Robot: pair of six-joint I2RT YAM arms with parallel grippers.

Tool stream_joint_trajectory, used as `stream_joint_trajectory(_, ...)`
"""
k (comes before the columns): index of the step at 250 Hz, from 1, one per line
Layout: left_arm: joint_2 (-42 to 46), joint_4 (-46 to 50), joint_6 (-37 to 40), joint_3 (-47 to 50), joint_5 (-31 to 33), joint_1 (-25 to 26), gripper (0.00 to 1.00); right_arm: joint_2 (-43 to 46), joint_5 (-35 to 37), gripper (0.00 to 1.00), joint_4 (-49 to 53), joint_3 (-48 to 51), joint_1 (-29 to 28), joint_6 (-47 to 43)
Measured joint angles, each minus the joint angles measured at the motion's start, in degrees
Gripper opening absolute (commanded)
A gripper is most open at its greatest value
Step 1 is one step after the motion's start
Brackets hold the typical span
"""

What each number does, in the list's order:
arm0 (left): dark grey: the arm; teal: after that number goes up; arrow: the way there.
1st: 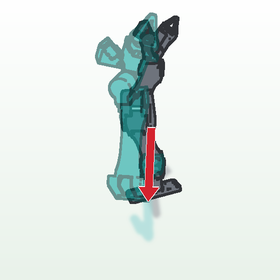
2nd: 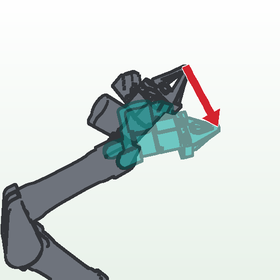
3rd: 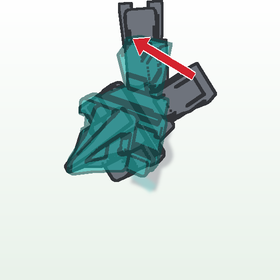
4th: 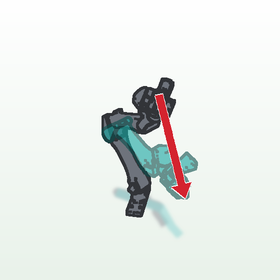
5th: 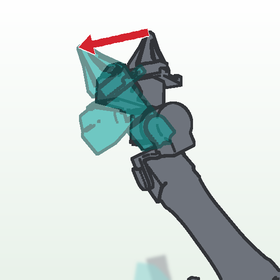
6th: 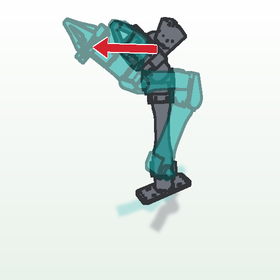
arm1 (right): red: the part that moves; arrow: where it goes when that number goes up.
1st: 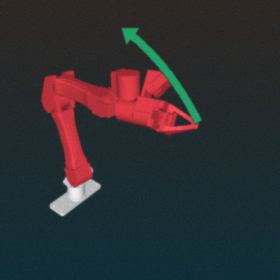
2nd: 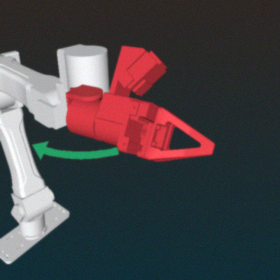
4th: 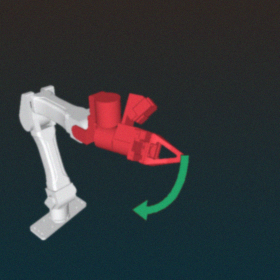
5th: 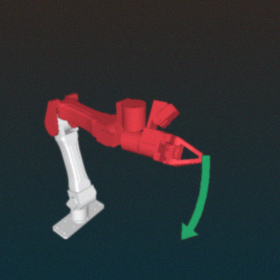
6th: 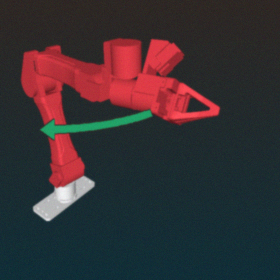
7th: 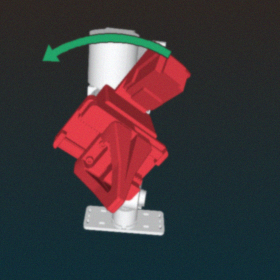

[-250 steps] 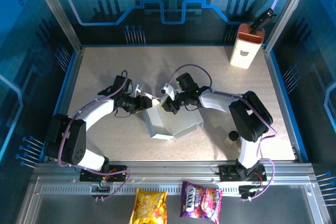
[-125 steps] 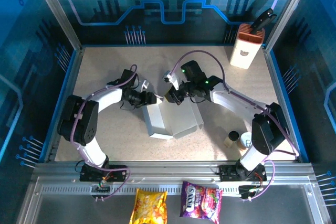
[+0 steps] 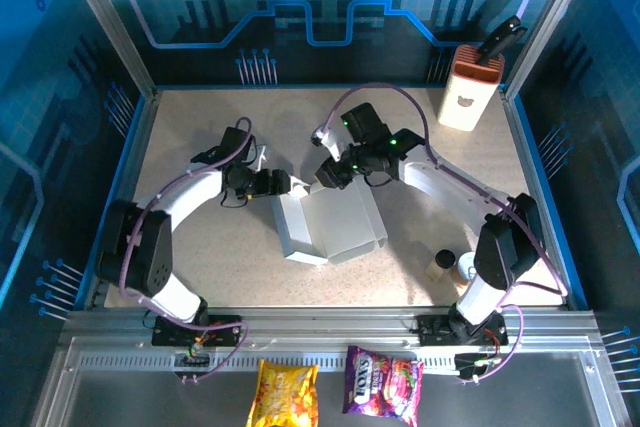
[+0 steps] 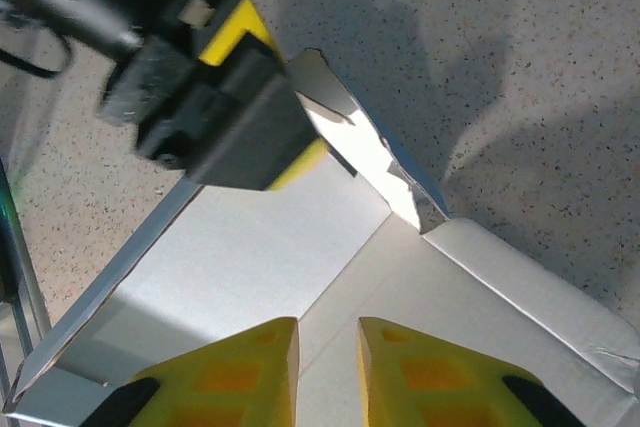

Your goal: Fold the paper box

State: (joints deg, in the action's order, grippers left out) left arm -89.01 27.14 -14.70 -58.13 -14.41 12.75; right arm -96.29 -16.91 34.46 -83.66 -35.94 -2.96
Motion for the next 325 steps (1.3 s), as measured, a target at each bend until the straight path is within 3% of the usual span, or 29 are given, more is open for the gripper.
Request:
stream_joint_trajectory(50,6.3,1.7,-1.3,4.0,1.2,0.0,0.8,-0.9,0.1,0.26,2.5,-2.3,0.0,0.0)
stream_joint_trajectory(125,7.0,2.9,-3.6,9.8,2.9,0.0,0.65,-1.5,0.3,0.27,3.9,-4.9,-0.2,0.0)
stream_joint_trajectory(186,7.2,0.9,-4.5,12.0,3.1,0.0,0.65,-5.0,3.1,0.49,9.5,-7.0,0.3,5.4)
stream_joint_trajectory(230,6.6,-0.3,-4.9,12.3,3.1,0.0,0.65,-5.3,4.2,0.55,12.7,-6.4,3.8,9.6)
stream_joint_trajectory(298,6.2,-0.7,-4.9,12.3,3.1,0.0,0.65,-5.4,2.8,0.54,12.6,-0.1,7.2,12.2)
stream_joint_trajectory(325,6.1,-0.9,-4.9,12.4,3.1,0.0,0.65,-5.8,2.1,0.46,12.0,0.6,7.4,12.9)
